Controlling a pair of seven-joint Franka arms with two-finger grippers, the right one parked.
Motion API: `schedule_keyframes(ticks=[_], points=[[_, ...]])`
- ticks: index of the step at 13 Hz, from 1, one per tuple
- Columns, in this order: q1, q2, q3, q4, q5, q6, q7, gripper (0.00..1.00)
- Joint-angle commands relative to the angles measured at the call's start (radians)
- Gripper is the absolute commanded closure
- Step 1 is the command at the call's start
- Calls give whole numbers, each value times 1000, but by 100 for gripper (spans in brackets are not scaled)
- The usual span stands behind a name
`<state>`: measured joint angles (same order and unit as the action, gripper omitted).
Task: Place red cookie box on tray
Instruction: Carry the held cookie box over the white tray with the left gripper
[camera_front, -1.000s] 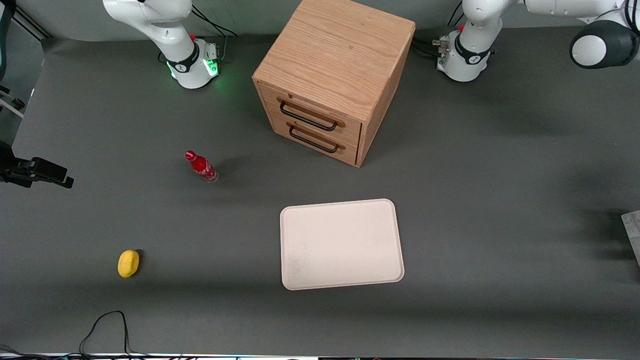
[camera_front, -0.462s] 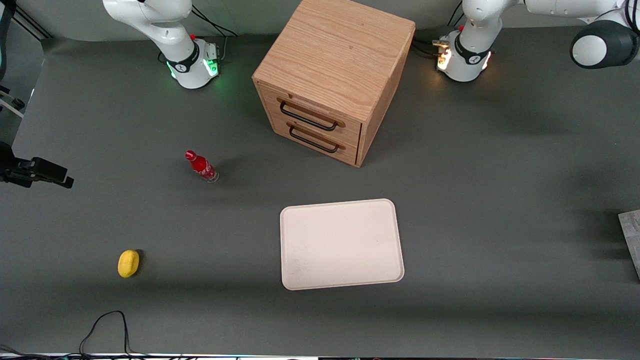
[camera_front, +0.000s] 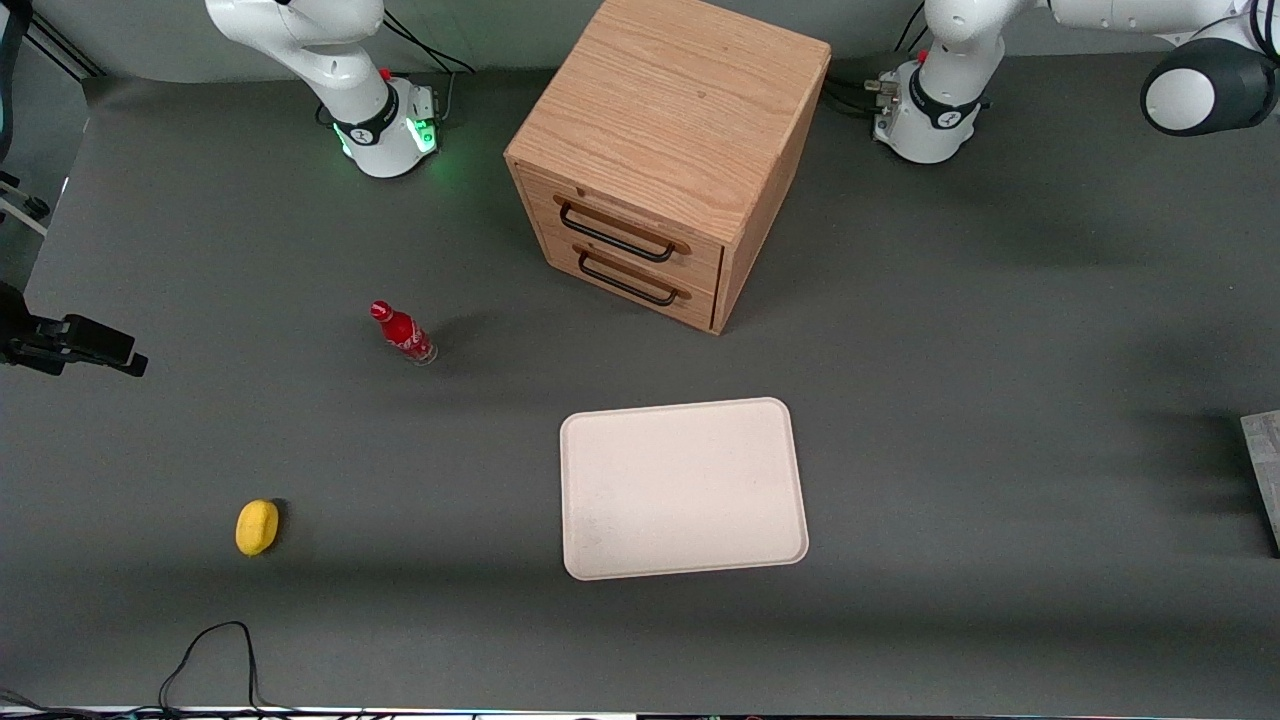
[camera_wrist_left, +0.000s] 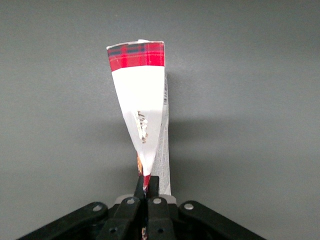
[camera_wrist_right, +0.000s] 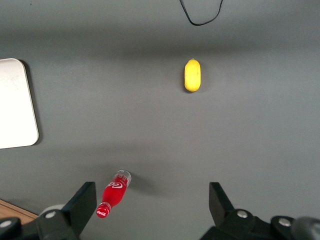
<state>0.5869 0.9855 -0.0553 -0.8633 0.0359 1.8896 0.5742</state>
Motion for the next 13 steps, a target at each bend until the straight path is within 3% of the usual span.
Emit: schedule_keyframes(ticks=[1,9,13], points=[[-9,-73,14,59,16,-124,3,100],[-65,-286,12,63,35,-317,3,100],[-244,-333,26,50,41,-354,-7,100]])
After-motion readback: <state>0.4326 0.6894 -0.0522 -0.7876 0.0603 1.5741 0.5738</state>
